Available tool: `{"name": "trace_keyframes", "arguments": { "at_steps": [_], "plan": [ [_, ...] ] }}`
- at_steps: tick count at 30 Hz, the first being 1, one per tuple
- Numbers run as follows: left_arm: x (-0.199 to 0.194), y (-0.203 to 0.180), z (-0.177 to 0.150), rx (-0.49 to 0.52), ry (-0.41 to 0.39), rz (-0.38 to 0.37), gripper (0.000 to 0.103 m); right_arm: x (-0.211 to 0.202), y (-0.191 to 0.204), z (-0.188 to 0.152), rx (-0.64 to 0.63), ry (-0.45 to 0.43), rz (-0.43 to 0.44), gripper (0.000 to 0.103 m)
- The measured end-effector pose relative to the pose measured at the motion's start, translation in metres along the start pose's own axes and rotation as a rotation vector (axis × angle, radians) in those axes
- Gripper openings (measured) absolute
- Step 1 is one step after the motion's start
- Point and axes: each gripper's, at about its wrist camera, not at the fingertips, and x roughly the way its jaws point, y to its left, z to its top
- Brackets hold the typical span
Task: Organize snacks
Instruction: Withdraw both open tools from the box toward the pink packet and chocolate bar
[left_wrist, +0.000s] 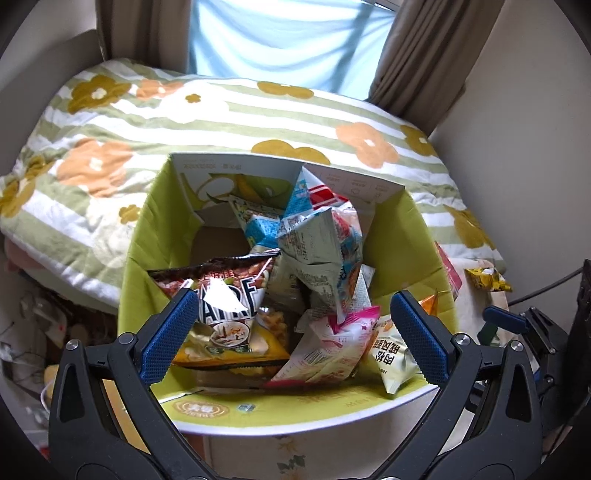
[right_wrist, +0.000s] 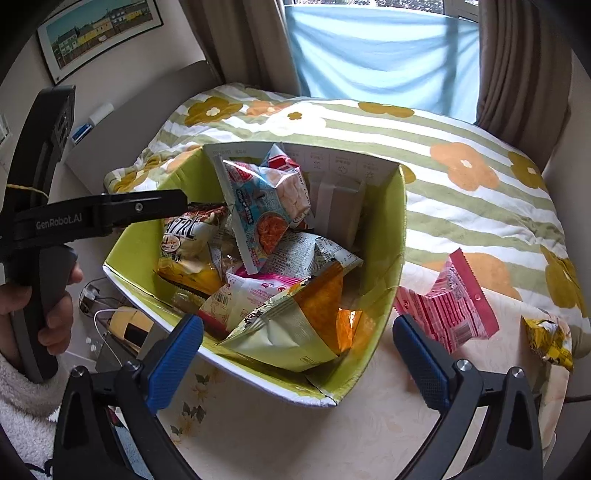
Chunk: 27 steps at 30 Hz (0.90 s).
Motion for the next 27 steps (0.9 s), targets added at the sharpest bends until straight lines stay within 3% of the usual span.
{"name": "trace_keyframes", "arguments": {
  "at_steps": [9, 12, 27],
  "plan": [
    [-0.028, -0.06, -0.01, 0.076, -0.064, -0.005, 0.103, -0.051, -0.027, -0.028, 0.032, -0.08, -0.06, 0.102],
    [-0.032, -0.088, -0.018, 0.085, -0.076, -0.025, 0.103, -0.072, -0.043, -0.041, 0.035, -0.099, -0.119, 0.102],
    [-0.008, -0.254, -0.056, 0.234, -0.023, -0.081, 0.103, -0.145, -0.149, -0.122, 0.17, -0.107, -0.231, 0.102]
  ]
}}
